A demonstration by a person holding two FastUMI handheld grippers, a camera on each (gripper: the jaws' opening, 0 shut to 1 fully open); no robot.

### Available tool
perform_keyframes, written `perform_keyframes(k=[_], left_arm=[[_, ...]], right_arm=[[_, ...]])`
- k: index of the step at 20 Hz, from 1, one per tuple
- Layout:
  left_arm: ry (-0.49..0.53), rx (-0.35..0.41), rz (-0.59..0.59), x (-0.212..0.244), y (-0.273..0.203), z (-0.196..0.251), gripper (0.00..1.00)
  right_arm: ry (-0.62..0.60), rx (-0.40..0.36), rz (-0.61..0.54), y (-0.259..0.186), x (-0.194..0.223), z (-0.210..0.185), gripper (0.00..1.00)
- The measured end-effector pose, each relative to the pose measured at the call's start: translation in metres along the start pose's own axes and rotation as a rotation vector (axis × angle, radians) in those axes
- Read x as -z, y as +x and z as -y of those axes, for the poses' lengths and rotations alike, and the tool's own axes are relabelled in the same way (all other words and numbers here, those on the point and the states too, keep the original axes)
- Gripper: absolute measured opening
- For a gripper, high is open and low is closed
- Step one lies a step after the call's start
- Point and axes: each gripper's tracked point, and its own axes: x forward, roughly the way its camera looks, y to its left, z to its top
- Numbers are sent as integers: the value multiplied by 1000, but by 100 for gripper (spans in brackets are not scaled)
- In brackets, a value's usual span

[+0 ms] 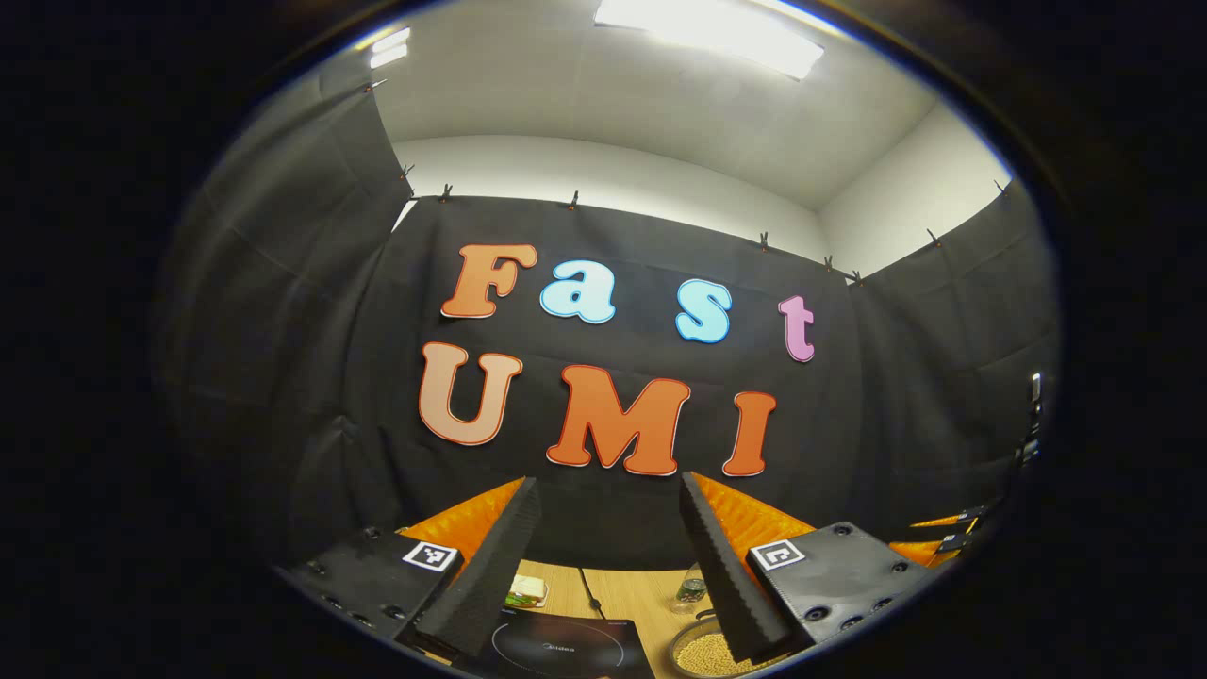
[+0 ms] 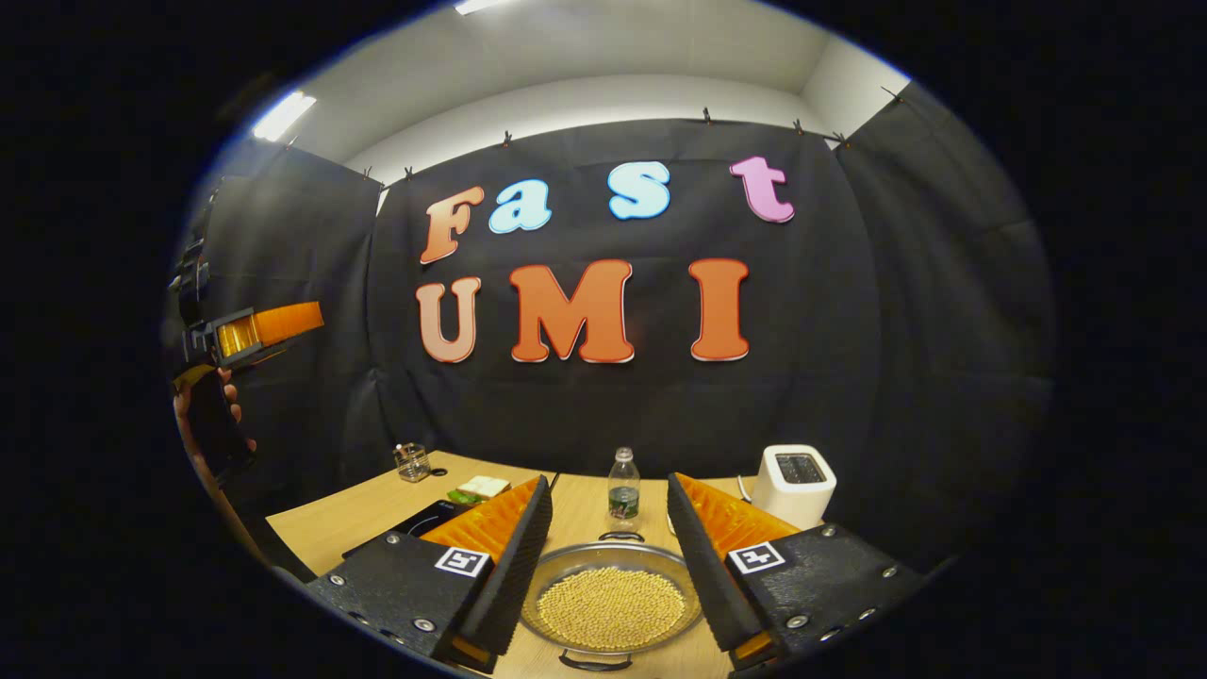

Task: First push the handle of the pot to place it horizontally, then grasp the pot with both hands and set it on the induction cooktop.

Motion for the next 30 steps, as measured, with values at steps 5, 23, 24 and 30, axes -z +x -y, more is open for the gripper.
perform_keyframes(k=[5, 23, 24, 30], left_arm=[[1, -8, -10, 4, 1, -5, 97], [13, -34, -74, 21, -6, -26, 97], [19, -37, -72, 21, -7, -28, 97], [28, -42, -83, 25, -11, -36, 97]], right_arm=[[54, -99, -241, 10, 86, -27, 43], [220, -342, -748, -9, 222, -109, 0], [218, -335, -762, -10, 225, -109, 0], [229, -311, -862, -15, 246, -111, 0]])
